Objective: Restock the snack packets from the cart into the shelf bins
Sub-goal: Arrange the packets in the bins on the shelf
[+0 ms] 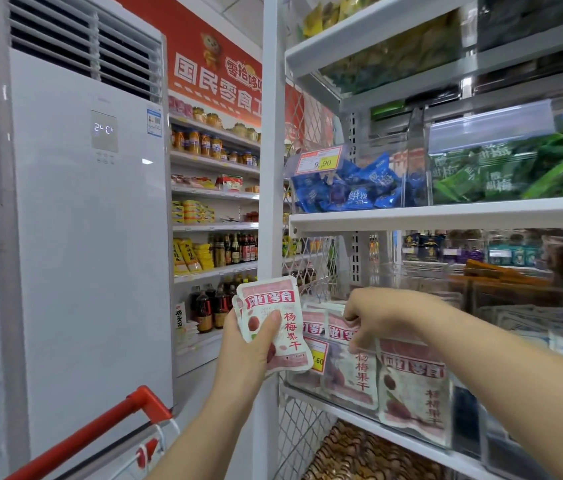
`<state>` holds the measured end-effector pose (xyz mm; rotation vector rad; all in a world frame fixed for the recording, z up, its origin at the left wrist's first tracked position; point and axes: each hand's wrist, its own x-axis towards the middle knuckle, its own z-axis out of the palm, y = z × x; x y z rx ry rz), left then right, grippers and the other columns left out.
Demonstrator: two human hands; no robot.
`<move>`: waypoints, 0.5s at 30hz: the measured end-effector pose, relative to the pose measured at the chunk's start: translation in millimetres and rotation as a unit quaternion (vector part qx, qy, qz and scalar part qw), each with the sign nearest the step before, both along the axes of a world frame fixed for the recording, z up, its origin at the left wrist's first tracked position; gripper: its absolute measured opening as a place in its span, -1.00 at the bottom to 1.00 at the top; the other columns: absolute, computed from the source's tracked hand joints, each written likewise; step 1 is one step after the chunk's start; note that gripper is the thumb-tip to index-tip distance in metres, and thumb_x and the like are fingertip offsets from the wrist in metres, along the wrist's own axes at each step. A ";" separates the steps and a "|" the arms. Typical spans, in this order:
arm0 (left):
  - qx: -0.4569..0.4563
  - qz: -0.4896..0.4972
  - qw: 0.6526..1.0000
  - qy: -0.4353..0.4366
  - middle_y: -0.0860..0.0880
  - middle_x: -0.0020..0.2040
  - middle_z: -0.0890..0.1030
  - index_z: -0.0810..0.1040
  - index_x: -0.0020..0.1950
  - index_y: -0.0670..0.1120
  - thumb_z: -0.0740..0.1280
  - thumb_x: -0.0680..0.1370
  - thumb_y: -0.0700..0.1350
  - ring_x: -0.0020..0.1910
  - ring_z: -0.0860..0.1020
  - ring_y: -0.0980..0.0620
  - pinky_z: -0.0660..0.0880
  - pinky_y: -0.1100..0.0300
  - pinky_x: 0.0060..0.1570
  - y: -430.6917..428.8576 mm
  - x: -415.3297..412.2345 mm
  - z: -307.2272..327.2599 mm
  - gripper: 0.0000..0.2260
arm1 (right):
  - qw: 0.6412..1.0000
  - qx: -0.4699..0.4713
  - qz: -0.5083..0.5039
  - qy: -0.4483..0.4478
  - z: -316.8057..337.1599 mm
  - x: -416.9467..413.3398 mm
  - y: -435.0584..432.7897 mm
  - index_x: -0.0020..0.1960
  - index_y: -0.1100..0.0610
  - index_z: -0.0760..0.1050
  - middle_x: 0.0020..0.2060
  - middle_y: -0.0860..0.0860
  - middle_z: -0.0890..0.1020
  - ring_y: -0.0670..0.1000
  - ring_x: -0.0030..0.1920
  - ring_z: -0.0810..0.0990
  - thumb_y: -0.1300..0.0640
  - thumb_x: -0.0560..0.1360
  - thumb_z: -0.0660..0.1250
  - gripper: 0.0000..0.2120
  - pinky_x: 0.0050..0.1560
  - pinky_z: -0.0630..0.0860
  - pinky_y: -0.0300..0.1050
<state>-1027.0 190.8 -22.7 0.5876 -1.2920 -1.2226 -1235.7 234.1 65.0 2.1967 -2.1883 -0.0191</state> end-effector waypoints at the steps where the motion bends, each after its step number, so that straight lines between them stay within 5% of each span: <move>1: 0.001 0.002 1.000 0.000 -0.01 0.11 0.69 0.42 0.32 0.03 0.41 0.58 -0.07 -0.09 0.73 0.05 0.63 0.20 -0.29 0.2 0.2 -0.5 -0.66 | 1.000 0.000 0.006 0.001 -2.0 1.1 -1.3 -0.34 0.04 0.16 -0.43 -0.03 0.23 -0.01 -0.39 0.19 0.02 0.44 0.52 -0.49 -0.35 0.14 -0.12; 11: 0.004 0.017 1.000 -0.012 0.03 0.08 0.70 0.42 0.37 0.03 0.40 0.58 -0.06 -0.11 0.72 0.09 0.62 0.23 -0.31 2.3 8.8 0.3 -0.63 | 0.997 0.039 -0.018 0.064 -4.4 7.6 -3.9 -0.35 0.07 0.25 -0.41 -0.02 0.33 0.01 -0.36 0.29 0.00 0.43 0.53 -0.53 -0.31 0.28 -0.11; 15: 0.012 0.022 1.000 -0.008 0.05 0.09 0.69 0.40 0.40 0.04 0.40 0.58 -0.05 -0.12 0.72 0.11 0.62 0.22 -0.33 5.7 10.9 5.6 -0.60 | 0.995 0.005 -0.040 0.093 -8.8 9.0 -0.9 -0.34 0.03 0.26 -0.39 -0.06 0.37 0.04 -0.24 0.39 -0.11 0.41 0.53 -0.52 0.10 0.38 0.02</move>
